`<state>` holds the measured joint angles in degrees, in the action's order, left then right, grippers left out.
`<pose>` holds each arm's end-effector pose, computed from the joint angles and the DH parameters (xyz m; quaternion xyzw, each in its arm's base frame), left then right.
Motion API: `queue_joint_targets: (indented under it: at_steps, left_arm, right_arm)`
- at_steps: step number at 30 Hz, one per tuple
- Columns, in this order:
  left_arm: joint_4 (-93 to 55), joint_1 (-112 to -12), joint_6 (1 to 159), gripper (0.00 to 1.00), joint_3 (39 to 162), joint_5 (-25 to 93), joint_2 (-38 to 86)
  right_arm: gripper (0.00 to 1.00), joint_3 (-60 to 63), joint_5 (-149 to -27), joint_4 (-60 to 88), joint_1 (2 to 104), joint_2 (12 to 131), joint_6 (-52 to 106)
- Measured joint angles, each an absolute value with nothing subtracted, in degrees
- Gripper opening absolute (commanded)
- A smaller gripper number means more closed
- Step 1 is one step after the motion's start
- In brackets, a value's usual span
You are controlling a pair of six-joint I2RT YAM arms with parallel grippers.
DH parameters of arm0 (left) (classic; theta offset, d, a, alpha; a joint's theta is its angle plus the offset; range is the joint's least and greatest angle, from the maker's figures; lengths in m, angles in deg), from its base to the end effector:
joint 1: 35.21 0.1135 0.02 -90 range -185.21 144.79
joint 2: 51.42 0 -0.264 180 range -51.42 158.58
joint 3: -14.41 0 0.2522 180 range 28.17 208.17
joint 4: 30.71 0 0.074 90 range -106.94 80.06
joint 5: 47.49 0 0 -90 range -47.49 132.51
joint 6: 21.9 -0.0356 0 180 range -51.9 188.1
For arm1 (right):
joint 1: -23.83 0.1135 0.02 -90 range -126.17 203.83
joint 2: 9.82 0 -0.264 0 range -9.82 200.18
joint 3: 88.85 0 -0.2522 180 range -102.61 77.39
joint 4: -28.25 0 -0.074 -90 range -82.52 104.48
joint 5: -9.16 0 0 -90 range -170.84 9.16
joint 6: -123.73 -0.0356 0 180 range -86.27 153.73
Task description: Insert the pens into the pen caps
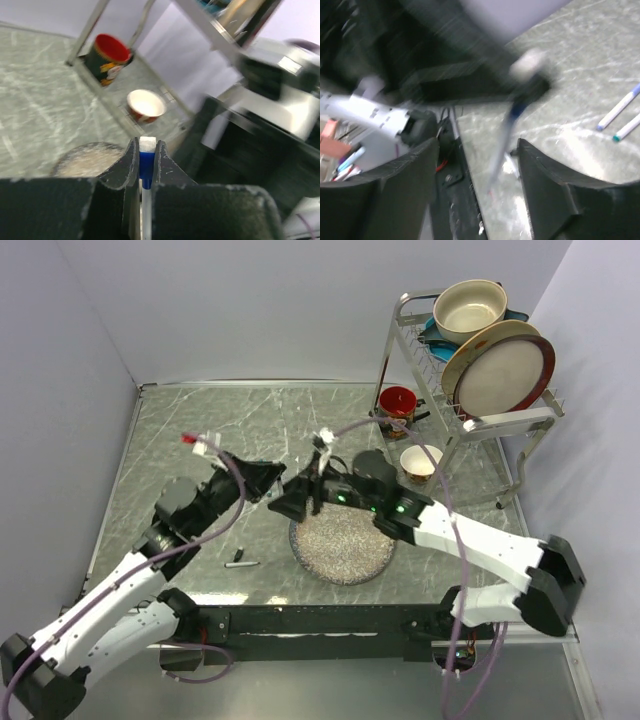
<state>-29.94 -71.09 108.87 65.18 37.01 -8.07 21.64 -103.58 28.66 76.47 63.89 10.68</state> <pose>0.1494 -0.1123 0.3400 0.0075 0.6651 -0.4877 0.5655 0.1736 0.2500 0.3414 -0.3130 0.6576 0.5247 0.4407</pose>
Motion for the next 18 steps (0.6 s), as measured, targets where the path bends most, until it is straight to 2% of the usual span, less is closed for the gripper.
queue_joint_targets:
  at_steps: [10,18]
  left_arm:
    - [-18.68,-55.76,103.58,0.01,70.6,34.28,3.14]
    - [-10.25,-50.08,99.04,0.01,76.44,44.26,19.71]
  right_arm:
    - [0.91,35.92,-103.71,28.05,77.7,42.95,10.13]
    - [0.92,40.05,-102.46,29.18,77.98,34.18,8.69]
